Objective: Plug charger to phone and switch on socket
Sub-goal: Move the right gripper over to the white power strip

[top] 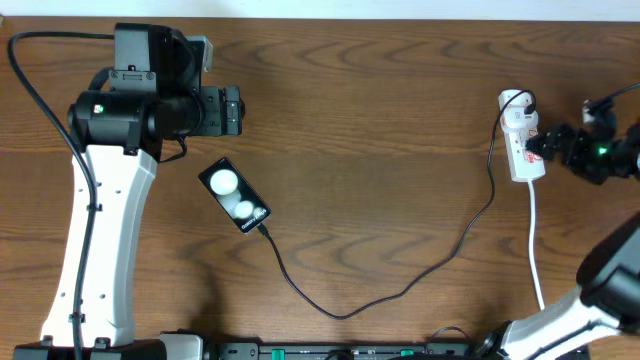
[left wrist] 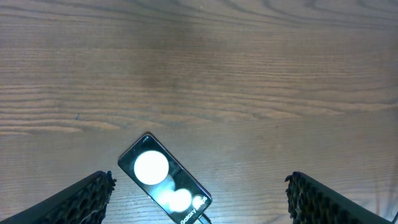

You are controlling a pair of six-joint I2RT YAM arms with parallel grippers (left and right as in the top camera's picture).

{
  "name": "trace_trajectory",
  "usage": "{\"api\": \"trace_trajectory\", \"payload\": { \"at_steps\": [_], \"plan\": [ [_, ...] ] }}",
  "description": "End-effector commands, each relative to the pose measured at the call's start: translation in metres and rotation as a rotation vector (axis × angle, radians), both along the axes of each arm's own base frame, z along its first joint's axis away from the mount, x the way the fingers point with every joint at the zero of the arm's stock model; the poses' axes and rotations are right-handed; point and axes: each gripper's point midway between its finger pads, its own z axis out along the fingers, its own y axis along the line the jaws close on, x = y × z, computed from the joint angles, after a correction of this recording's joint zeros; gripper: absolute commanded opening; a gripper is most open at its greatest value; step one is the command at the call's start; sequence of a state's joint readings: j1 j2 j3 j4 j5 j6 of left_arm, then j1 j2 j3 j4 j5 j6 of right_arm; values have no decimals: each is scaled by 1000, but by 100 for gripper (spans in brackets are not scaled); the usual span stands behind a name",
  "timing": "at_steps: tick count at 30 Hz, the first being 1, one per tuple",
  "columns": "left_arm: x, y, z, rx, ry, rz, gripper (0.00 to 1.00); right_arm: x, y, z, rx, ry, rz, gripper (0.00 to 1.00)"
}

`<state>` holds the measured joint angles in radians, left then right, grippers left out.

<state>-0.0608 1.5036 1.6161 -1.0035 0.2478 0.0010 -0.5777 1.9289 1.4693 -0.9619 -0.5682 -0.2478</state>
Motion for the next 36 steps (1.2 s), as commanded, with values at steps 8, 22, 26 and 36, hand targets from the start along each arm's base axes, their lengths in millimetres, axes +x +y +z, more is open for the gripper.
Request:
{"api": "trace_trajectory", "payload": {
  "at_steps": [8,22,26,36],
  "plan": [
    [2,3,5,15,-16,-2,91,49,-9,10,-60,-44,121,99],
    [2,3,5,15,-16,-2,91,71,-5,11,-61,-119,197,99],
    [2,3,5,15,-16,-2,91,77,7,1,-13,-147,242,99],
    [2,3,5,15,-17,-3,91,80,24,-38,40,-86,273,99]
  ]
}}
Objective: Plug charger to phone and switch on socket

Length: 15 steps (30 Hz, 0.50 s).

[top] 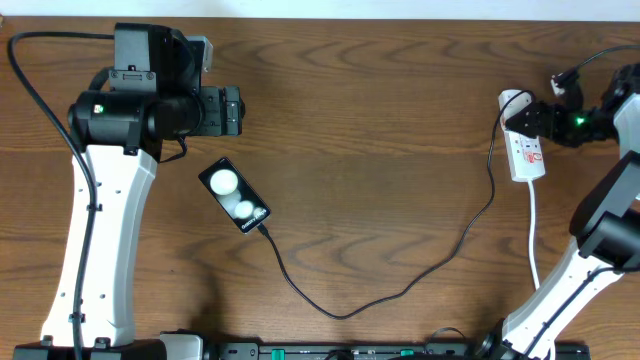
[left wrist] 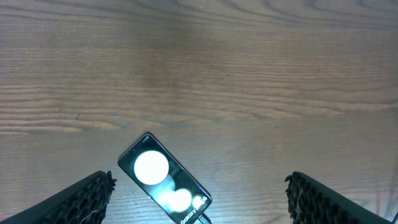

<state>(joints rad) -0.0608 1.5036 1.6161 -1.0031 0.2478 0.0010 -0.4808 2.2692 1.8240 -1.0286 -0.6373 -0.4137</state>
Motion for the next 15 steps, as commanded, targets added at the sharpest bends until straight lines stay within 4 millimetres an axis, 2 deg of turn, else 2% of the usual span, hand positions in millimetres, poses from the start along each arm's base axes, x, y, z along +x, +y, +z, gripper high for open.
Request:
{"api": "trace_trajectory", "payload": {
  "at_steps": [1,15],
  "plan": [
    [2,3,5,15,-16,-2,91,6,9,-3,20,-21,33,99],
    [2,3,5,15,-16,-2,91,9,13,-5,25,-14,29,99]
  ]
}}
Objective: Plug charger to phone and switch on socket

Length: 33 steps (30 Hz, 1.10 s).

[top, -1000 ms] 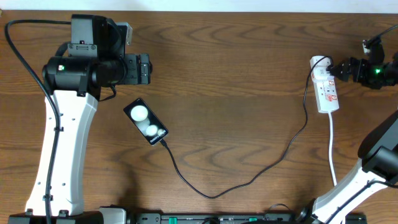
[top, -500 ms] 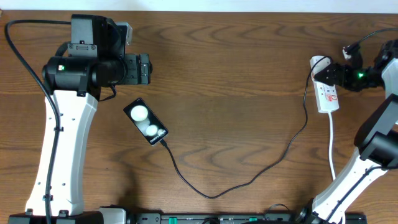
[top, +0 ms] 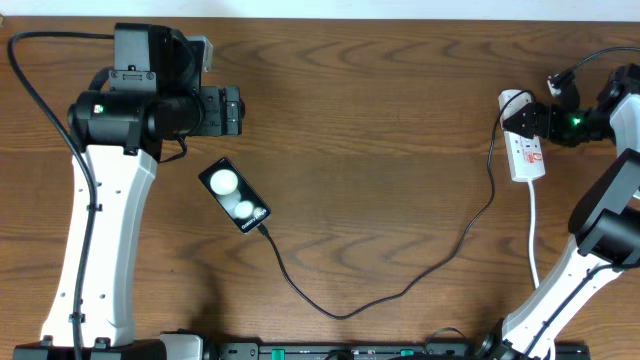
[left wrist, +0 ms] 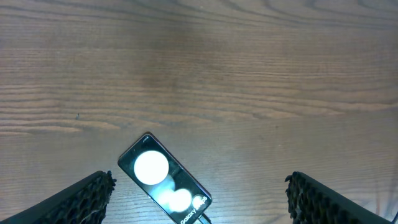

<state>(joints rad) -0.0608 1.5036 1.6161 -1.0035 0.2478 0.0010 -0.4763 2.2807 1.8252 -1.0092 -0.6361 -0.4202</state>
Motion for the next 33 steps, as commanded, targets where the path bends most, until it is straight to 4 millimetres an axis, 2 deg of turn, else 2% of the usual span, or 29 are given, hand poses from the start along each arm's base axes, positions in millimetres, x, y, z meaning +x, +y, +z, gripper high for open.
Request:
{"api": "trace_trajectory", "payload": {
  "at_steps": [1,10,15,27,33],
  "plan": [
    [2,3,5,15,-16,-2,91,5,13,-1,35,2,13,99],
    [2,3,5,15,-16,-2,91,0,15,-2,60,42,-17,99],
    [2,3,5,15,-16,-2,91,0,24,1,117,31,-11,99],
    [2,3,5,15,-17,-3,91,-9,31,-26,163,53,-48,99],
    [2,3,5,15,-16,-2,91,-12,33,-28,169,69,-51,99]
  ]
}}
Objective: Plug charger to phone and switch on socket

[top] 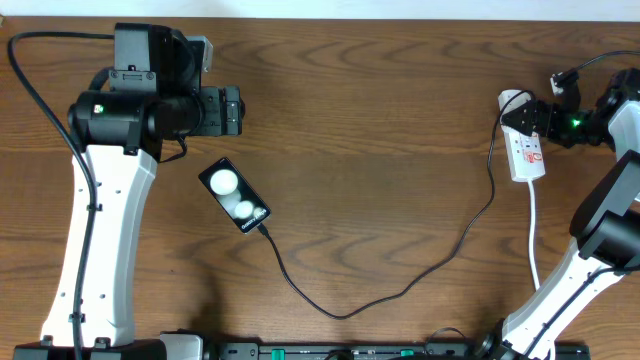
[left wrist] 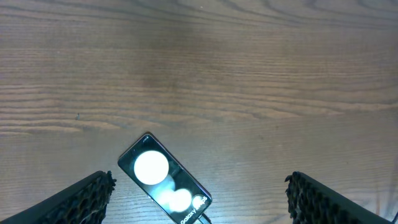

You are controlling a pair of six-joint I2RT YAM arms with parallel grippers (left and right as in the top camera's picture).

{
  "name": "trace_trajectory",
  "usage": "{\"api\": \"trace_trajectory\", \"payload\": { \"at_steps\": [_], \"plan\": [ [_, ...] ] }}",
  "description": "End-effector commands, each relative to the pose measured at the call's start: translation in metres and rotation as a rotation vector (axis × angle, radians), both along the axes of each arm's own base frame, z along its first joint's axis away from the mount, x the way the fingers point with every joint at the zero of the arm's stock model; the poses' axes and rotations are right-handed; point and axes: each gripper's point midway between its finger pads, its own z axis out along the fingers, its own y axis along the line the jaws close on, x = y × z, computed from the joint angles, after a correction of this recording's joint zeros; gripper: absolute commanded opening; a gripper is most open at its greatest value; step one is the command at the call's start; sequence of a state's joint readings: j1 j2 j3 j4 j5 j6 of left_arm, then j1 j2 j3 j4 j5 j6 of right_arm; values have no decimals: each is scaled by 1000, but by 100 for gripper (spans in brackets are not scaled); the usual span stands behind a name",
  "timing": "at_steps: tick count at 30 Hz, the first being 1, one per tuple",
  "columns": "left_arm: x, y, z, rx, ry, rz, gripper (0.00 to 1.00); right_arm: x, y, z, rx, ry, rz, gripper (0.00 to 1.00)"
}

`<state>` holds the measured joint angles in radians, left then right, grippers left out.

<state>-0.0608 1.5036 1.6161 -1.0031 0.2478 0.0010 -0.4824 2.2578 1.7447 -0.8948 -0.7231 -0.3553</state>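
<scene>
The black phone (top: 234,195) lies slanted on the wooden table with its screen reflecting lamps; the left wrist view shows the phone (left wrist: 165,180) too. A black charger cable (top: 340,313) is plugged into its near end and runs right to the white power strip (top: 523,150). My left gripper (top: 236,110) hangs above and just behind the phone. It is open, and its fingers (left wrist: 87,198) stand far apart, with nothing held in the left gripper (left wrist: 199,182). My right gripper (top: 528,117) points left at the strip's far end, touching or just above it. Its jaws are too small to read.
A white mains lead (top: 535,240) runs from the strip toward the table's near edge. The right arm (top: 600,250) curves up along the right edge. The left arm's white link (top: 95,240) lies over the left side.
At first my right gripper lay across the strip's middle, beside its red marking. By 1.6 s ago it had moved to the strip's far end, where it has stayed. The left gripper, the phone and the plugged-in cable have kept their places throughout.
</scene>
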Motion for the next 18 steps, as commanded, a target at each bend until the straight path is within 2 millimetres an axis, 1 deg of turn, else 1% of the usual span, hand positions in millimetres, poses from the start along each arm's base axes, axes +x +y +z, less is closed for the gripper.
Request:
{"api": "trace_trajectory", "payload": {
  "at_steps": [1,4,6,13,16,18],
  "plan": [
    [2,3,5,15,-16,-2,91,-19,26,-29,93,125,0,99],
    [2,3,5,15,-16,-2,91,-18,20,-29,66,132,-5,99],
    [2,3,5,15,-16,-2,91,-18,13,-26,32,143,-14,99],
    [2,3,5,15,-16,-2,91,-10,-17,-4,-108,161,-42,99],
    [2,3,5,15,-16,-2,91,-6,-20,7,-119,148,-34,99],
    [2,3,5,15,-16,-3,91,-5,-21,10,-123,141,-35,99]
  ]
}}
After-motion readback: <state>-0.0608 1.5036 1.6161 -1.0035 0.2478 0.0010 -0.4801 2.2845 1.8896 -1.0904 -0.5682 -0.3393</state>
